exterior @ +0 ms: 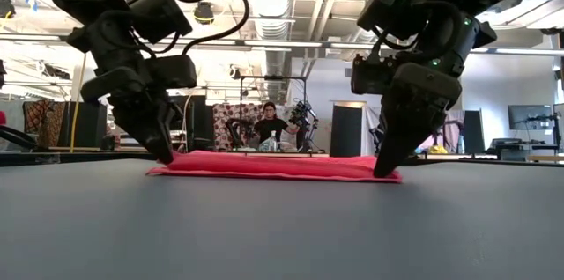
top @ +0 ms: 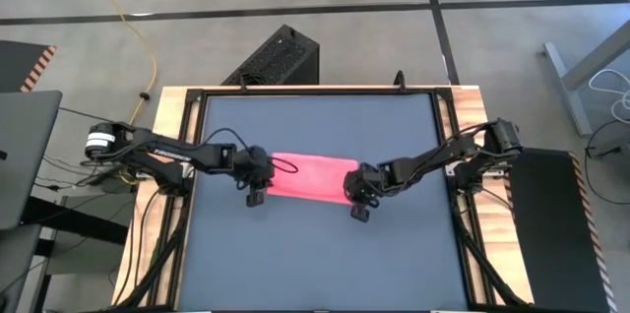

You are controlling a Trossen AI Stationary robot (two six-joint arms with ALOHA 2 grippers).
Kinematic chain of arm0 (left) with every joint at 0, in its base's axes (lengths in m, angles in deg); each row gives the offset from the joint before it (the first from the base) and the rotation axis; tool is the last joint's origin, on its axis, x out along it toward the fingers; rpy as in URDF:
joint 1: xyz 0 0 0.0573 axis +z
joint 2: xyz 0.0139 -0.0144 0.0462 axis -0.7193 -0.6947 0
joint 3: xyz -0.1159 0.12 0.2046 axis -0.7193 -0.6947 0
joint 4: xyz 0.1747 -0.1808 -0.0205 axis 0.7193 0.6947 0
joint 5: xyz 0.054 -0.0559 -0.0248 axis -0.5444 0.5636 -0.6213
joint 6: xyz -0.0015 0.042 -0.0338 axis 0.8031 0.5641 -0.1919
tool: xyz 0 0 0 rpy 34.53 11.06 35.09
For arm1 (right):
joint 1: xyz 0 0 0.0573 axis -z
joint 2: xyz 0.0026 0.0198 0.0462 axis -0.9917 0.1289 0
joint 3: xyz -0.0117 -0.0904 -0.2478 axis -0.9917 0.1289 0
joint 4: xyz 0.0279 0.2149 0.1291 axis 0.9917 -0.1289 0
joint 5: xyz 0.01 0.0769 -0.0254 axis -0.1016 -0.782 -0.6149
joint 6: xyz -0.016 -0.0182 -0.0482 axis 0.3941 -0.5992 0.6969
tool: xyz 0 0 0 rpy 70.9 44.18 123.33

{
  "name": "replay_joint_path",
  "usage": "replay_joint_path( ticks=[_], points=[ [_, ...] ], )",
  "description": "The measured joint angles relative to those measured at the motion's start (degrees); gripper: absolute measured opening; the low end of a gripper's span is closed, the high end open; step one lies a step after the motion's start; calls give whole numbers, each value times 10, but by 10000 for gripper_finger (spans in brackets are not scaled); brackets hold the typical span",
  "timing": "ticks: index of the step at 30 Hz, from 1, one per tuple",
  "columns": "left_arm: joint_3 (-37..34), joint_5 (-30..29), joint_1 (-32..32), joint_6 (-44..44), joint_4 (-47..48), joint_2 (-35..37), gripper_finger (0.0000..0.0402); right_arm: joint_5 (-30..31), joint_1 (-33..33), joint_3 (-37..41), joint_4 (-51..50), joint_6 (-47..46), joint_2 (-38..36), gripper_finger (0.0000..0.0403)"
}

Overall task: Roll towel
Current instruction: Roll the red microfiber cloth

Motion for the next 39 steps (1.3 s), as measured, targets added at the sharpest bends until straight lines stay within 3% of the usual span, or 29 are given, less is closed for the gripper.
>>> replay_joint_path(
  ticks=[9, 20, 24, 35, 39],
  points=[
    [0, -2, -9, 1, 22, 0, 1, -34, 0, 0, 12, -5, -1, 34],
    [7, 11, -9, 6, 48, 1, 61, -129, 5, 0, 42, -53, -26, 165],
    [32, 17, -9, 26, 95, 2, 76, -129, 7, 0, 45, -54, -56, 195],
    [126, 18, -9, 75, 274, 4, 80, -29, 81, 0, 34, 33, -83, 178],
    [152, 11, -9, 67, 256, 4, 80, -29, 129, 0, 28, 68, -74, 151]
  ],
)
